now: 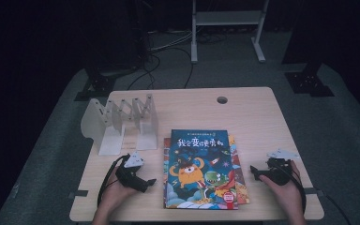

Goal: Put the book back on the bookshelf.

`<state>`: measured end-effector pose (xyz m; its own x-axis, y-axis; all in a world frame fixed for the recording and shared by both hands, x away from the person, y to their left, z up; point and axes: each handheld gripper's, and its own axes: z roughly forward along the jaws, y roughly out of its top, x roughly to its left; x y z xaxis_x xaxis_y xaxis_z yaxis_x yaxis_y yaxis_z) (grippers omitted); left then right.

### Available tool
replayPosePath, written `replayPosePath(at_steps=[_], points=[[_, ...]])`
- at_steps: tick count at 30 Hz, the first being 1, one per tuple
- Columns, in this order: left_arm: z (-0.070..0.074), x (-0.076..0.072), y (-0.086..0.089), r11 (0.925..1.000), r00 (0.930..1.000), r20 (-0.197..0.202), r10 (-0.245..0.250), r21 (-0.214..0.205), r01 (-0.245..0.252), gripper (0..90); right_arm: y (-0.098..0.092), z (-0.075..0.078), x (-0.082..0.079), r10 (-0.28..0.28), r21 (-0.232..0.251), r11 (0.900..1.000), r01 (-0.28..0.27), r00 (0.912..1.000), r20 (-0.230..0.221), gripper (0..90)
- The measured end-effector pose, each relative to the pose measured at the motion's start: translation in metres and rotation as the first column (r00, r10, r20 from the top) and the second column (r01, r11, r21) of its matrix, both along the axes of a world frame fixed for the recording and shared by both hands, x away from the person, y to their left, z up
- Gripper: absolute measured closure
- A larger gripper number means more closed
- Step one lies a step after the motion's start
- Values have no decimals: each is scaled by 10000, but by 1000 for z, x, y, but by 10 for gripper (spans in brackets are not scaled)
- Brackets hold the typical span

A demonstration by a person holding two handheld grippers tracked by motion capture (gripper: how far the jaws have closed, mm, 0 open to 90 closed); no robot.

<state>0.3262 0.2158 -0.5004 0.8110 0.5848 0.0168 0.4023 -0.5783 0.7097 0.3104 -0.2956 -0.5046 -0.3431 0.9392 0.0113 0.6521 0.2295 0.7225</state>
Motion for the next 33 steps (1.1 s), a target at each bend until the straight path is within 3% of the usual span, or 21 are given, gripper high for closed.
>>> replayPosePath(at_steps=[5, 7, 13, 17, 24, 33], points=[[0, 0, 0, 10000, 10000, 3, 0, -1, 0, 0, 0, 0, 1, 106, 11, 9999, -106, 9999, 16, 68], [0, 0, 0, 10000, 10000, 4, 0, 0, 0, 0, -1, 1, -1, 167, 60, 9998, -168, 9997, 201, 161], [0, 0, 0, 10000, 10000, -2, 0, -2, 0, 0, 0, 3, -5, 181, 165, 9997, -184, 9996, 194, 271], [0, 0, 0, 10000, 10000, -3, 1, -3, -1, 0, 1, 7, -5, 270, 279, 9992, -272, 9996, 71, 294], [0, 0, 0, 10000, 10000, 0, 2, -2, -2, 0, 3, 23, -8, 326, 536, 9980, -342, 9990, 312, 314], [0, 0, 0, 10000, 10000, -2, 0, -2, 0, 0, 12, 43, 2, 671, 603, 9957, -699, 9966, 474, 308]])
